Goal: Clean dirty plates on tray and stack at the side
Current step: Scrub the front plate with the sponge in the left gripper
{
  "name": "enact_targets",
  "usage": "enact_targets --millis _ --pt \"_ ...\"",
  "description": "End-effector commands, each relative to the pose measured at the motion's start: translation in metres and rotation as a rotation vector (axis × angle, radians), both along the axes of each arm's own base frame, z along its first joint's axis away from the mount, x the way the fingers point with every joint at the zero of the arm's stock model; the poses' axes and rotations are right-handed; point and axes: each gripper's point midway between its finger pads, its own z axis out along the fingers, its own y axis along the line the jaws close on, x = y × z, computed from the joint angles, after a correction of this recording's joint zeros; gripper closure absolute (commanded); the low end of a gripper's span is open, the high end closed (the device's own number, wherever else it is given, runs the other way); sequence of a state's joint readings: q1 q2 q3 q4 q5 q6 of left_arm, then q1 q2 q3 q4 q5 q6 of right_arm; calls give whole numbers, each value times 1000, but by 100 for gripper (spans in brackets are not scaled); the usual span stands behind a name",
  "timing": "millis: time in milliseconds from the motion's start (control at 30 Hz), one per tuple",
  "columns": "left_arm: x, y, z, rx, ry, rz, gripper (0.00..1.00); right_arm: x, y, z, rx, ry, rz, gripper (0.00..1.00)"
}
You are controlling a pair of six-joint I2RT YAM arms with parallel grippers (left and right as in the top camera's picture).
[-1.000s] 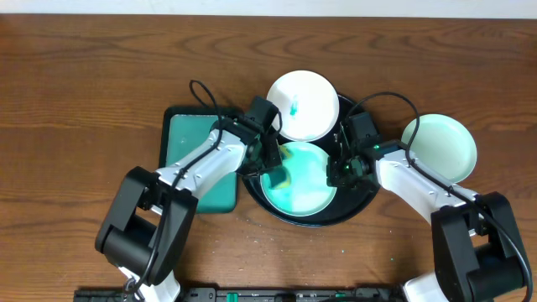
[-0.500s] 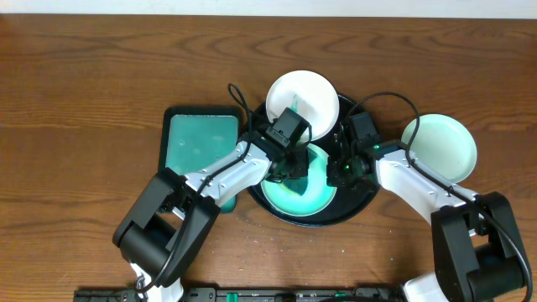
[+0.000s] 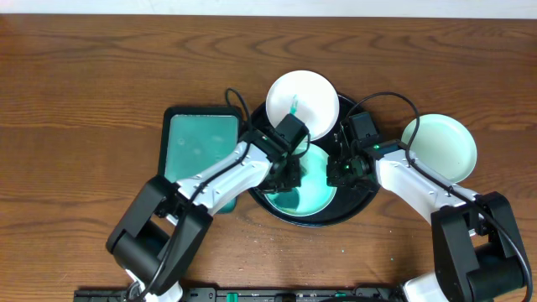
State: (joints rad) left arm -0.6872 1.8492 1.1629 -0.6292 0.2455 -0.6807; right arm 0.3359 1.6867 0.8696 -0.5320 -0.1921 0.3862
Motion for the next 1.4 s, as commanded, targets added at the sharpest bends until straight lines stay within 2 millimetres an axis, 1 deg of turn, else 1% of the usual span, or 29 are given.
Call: enact_targets --millis 0,67,133,267,333,400,567,633,700,800,933,1000,1067,1133,1200,1267,1333,1367 --pt "20 69 -18 255 -76 85 93 -13 2 -14 -21 52 11 99" --pt "29 80 -17 280 -101 102 92 -13 2 -14 -21 51 11 99" --pt "37 84 -17 280 -124 101 93 -13 2 -14 -21 51 11 99" --pt "47 81 -16 257 -155 113 93 -13 2 -14 -21 51 11 99" --pt "47 73 -16 224 -155 107 93 -13 2 -14 -21 52 11 99" --pt "44 56 -17 144 -131 90 93 -13 2 -14 -21 52 11 99" --pt "33 -13 -13 -160 -60 6 93 -13 2 -14 -21 52 11 99" --pt "28 -31 -16 -215 -39 -8 93 -13 1 -14 -22 53 11 99" --pt "19 -48 -19 -273 -7 -35 93 -14 1 -14 -22 55 11 99" --pt "5 -68 -16 -338 26 -90 93 -14 1 -14 -22 55 11 99" --pt "-14 -83 -13 -365 52 -147 93 -13 1 -14 -23 54 11 99" --pt "-18 -84 -14 -360 58 -158 93 -13 1 -14 -26 53 11 99" --pt "-18 -82 -15 -351 61 -153 93 -13 1 -14 -26 53 11 99" --pt "-13 -74 -18 -320 57 -129 93 -13 1 -14 -26 53 11 99" --pt "-4 -56 -25 -250 45 -80 93 -13 1 -14 -26 53 11 99" --pt "9 -27 -32 -123 23 -1 93 -13 1 -14 -26 53 11 99" --pt "22 0 -35 -7 -20 48 93 -13 1 -14 -26 53 11 99" --pt "30 17 -35 67 -54 74 93 -13 1 -14 -25 53 11 99"
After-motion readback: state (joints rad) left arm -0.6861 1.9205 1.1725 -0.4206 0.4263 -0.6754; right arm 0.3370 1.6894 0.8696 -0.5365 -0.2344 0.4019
